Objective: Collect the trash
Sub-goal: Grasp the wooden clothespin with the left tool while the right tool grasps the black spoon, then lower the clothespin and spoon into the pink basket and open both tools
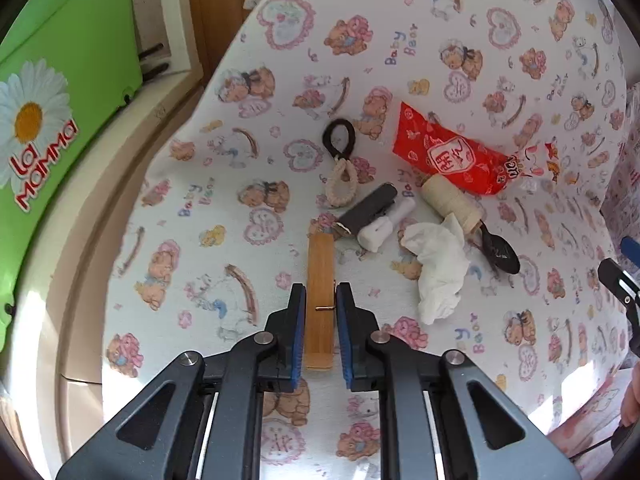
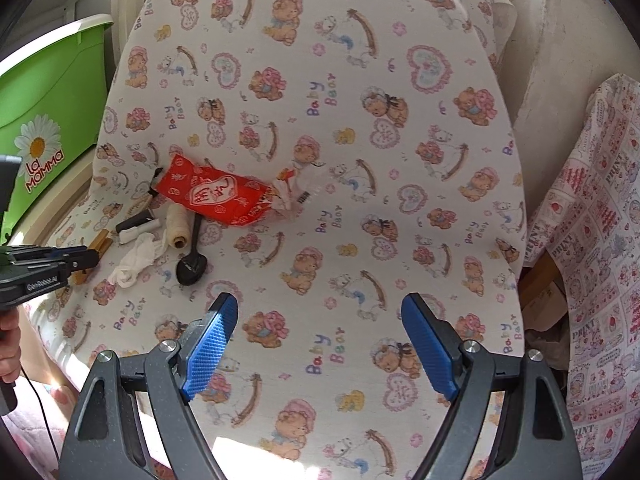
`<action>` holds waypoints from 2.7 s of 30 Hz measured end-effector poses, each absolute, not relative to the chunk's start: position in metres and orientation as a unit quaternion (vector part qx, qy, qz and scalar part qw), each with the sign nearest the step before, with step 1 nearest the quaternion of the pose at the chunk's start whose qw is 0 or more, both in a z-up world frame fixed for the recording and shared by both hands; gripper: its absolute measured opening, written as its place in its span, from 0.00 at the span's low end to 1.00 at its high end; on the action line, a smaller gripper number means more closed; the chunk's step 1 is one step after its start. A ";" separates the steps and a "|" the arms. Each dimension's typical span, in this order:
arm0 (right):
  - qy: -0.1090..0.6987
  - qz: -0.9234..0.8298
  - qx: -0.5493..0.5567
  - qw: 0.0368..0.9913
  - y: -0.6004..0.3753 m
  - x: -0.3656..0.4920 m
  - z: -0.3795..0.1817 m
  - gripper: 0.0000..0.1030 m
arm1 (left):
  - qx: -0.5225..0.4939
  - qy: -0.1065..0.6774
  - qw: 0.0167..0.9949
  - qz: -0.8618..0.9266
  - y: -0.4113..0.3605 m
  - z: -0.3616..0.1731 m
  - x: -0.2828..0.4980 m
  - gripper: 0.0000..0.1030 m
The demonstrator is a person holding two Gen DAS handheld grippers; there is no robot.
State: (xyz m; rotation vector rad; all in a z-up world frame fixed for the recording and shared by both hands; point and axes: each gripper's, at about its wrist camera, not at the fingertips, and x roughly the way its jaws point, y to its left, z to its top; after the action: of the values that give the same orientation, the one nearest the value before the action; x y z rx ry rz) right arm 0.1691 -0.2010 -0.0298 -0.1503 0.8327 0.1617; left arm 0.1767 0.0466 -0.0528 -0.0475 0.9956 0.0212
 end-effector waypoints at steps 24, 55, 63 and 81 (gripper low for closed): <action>0.446 0.144 -0.072 0.880 -0.105 0.211 -0.070 0.57 | -0.056 0.441 0.895 0.018 0.055 -0.025 0.166 0.14; 0.457 0.183 -0.036 0.870 -0.157 0.154 -0.052 0.28 | -0.064 0.416 0.906 0.031 0.061 -0.014 0.141 0.14; 0.442 0.181 -0.026 0.878 -0.174 0.129 -0.034 0.28 | -0.062 0.411 0.909 0.022 0.052 -0.008 0.122 0.14; 0.441 0.187 0.002 0.878 -0.190 0.056 -0.020 0.28 | -0.068 0.419 0.905 -0.016 -0.006 -0.019 0.043 0.14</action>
State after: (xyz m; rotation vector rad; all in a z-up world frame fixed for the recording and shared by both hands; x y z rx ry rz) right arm 0.0561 -0.1901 -0.0196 0.0041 0.9200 0.3899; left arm 0.0428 -0.0061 -0.0193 -0.1406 0.8646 -0.0321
